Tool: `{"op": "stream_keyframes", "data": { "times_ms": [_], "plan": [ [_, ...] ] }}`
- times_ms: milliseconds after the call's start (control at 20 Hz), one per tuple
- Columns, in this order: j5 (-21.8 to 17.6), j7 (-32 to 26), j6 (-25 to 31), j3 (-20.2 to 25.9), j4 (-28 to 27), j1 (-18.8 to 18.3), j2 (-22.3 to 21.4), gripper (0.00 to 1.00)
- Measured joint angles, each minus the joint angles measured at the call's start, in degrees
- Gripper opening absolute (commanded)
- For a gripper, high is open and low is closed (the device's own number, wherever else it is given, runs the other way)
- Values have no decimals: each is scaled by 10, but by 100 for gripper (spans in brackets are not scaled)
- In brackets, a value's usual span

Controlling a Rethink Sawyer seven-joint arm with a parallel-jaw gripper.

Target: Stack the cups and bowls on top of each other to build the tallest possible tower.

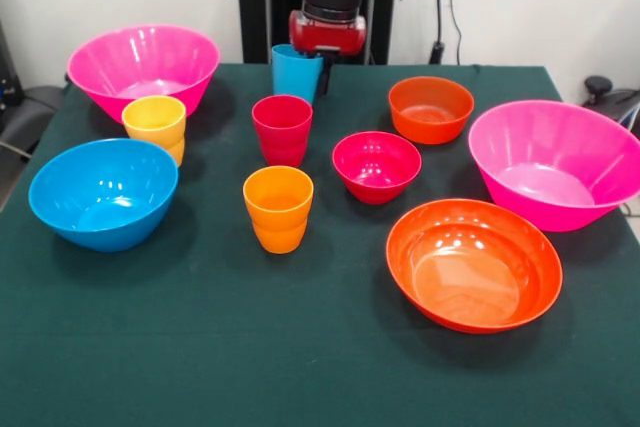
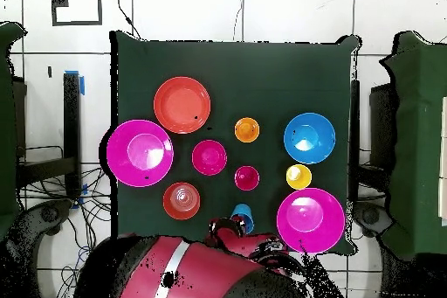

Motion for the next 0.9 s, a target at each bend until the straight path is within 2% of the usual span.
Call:
{"op": "stream_keyframes", "data": {
  "times_ms": [350, 550, 600, 900],
  "plan": [
    [25, 0, 77, 24, 31, 31, -60, 0],
    [64, 1, 133, 50, 65, 63, -117, 0],
    [83, 4, 149, 63, 79, 78, -140, 0],
    [124, 19, 158, 87, 98, 113, -173, 0]
  ]
}}
